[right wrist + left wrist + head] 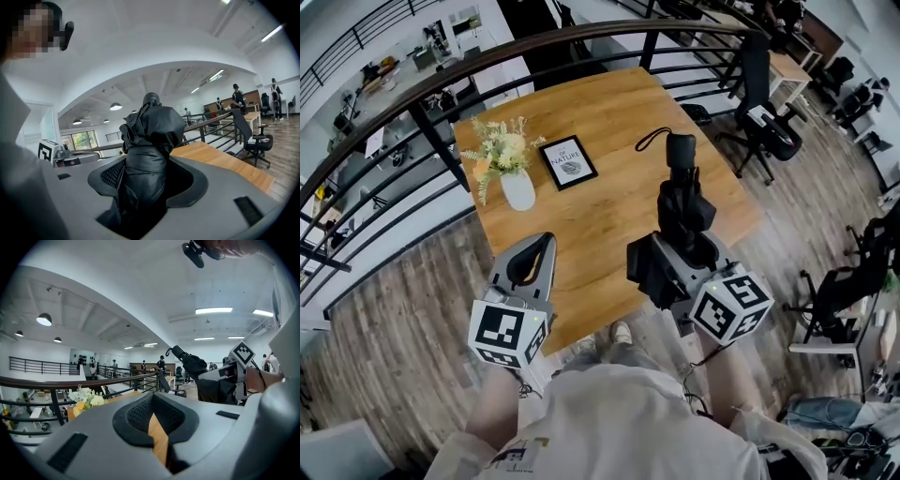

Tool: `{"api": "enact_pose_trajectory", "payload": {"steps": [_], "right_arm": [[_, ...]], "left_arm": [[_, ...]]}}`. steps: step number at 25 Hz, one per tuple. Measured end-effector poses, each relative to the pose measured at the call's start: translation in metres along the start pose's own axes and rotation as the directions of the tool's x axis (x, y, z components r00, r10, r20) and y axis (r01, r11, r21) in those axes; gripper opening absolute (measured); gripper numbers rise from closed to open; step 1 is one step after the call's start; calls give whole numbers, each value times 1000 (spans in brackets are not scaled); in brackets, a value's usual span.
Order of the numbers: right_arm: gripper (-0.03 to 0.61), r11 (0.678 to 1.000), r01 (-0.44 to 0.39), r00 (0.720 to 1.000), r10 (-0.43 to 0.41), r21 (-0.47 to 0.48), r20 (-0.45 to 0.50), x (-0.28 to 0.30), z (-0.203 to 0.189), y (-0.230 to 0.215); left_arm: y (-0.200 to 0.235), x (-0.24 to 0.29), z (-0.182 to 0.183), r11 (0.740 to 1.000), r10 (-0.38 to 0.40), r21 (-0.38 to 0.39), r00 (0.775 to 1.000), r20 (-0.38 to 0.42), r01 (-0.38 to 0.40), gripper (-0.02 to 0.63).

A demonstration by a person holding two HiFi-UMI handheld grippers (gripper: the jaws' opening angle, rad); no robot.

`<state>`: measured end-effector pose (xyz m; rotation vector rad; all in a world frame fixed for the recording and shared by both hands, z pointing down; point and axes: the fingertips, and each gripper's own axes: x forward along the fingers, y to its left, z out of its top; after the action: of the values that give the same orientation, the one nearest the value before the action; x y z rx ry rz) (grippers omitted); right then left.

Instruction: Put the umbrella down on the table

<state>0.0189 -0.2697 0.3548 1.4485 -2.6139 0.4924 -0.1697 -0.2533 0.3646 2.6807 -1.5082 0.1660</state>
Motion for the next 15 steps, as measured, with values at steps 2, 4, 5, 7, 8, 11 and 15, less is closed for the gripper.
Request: {"api": "enact_pose_trajectory", "payload": {"steps": [2, 4, 5, 7, 8, 11, 15], "right_arm": [[270, 1000, -16, 999, 16, -23, -31, 16, -1, -6], [270, 999, -34, 998, 32, -35, -50, 35, -4, -12], [270, 999, -39, 997, 37, -37, -62, 44, -6, -16], [270, 999, -40, 995, 36, -35, -97, 63, -16, -28], [270, 999, -40, 992, 35, -33, -118, 72, -23, -35], [270, 998, -45, 982, 37, -41, -183, 98, -46, -50], [271, 996, -47, 961, 25, -74, -275, 133, -84, -69]], "left_arm": [[7, 12, -3, 1000, 7, -8, 1000, -13, -7, 17], [13, 25, -7, 1000, 14, -5, 1000, -25, -14, 17], [15, 33, -10, 1000, 19, -5, 999, -31, -19, 17], [19, 50, -20, 999, 26, -19, 998, -54, -27, 17], [20, 58, -27, 999, 27, -31, 997, -70, -30, 17], [22, 76, -44, 998, 31, -47, 994, -108, -36, 17], [23, 97, -71, 999, 43, 8, 987, -156, -42, 17]]}}
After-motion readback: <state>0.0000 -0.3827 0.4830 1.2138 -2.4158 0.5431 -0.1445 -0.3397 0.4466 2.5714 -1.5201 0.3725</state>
